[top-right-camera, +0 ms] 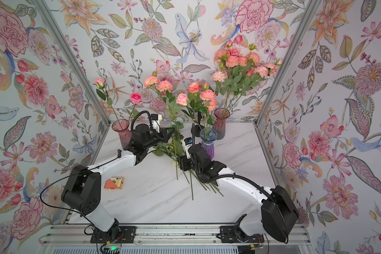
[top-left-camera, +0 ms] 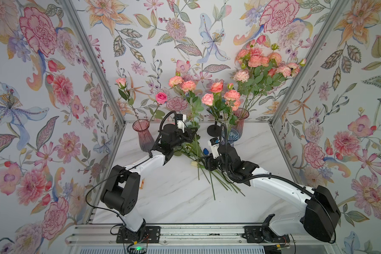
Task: Place the pink flowers into the vase
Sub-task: Place the flower in the vase.
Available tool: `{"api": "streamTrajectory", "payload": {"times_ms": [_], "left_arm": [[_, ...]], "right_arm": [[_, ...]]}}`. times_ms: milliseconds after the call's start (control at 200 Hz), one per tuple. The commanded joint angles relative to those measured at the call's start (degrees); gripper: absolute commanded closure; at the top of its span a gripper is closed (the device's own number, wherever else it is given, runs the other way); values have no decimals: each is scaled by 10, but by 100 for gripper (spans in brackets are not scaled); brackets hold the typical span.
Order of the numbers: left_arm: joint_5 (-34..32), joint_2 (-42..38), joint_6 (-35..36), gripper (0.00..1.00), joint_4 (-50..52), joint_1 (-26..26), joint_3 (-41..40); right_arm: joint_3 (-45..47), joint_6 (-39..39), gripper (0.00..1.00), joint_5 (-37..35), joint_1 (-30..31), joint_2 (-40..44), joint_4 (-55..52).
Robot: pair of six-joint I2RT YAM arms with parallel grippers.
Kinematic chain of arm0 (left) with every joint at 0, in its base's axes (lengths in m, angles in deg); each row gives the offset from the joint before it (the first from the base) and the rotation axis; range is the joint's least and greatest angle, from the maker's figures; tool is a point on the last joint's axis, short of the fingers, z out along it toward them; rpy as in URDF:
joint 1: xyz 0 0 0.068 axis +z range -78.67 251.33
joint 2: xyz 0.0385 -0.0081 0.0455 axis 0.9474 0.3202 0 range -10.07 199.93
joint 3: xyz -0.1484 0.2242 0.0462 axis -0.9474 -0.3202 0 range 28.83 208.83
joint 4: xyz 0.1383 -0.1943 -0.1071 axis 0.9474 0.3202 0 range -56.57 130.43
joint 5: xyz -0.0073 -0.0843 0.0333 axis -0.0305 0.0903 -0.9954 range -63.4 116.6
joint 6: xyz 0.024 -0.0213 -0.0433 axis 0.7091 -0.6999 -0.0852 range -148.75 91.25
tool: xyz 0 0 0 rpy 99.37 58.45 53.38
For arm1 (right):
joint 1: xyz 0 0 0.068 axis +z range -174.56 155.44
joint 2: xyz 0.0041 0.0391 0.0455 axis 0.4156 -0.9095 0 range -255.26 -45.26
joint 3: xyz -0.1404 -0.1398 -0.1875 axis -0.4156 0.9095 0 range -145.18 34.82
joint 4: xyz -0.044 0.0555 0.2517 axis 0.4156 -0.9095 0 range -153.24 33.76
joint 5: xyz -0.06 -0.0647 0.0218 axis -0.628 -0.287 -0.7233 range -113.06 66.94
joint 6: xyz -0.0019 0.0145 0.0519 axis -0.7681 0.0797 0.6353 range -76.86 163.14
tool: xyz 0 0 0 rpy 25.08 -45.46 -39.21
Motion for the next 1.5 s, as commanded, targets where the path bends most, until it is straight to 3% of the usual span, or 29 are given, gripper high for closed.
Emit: {"api": "streamTrajectory", "payload": {"times_ms": [0, 115, 575, 866, 1136, 1496], "left_arm": [[-10, -30, 44, 100, 19, 3, 33], [-18, -39, 71, 100, 50, 2, 56], [-23, -95, 164, 100, 141, 3, 144], [-107, -131, 276, 100, 257, 14, 232], [-152, -215, 322, 100, 264, 78, 225], [-196, -298, 330, 100, 161, 199, 139]], "right_arm": [[9, 1, 18, -11, -3, 23, 3], [13, -1, 0, -11, -4, 31, 1], [13, -4, 1, -4, -1, 41, 1], [6, -20, 1, 10, 13, 48, 1], [-14, -28, 1, 22, 25, 31, 2], [-66, -78, 1, 36, 70, 4, 9]]}}
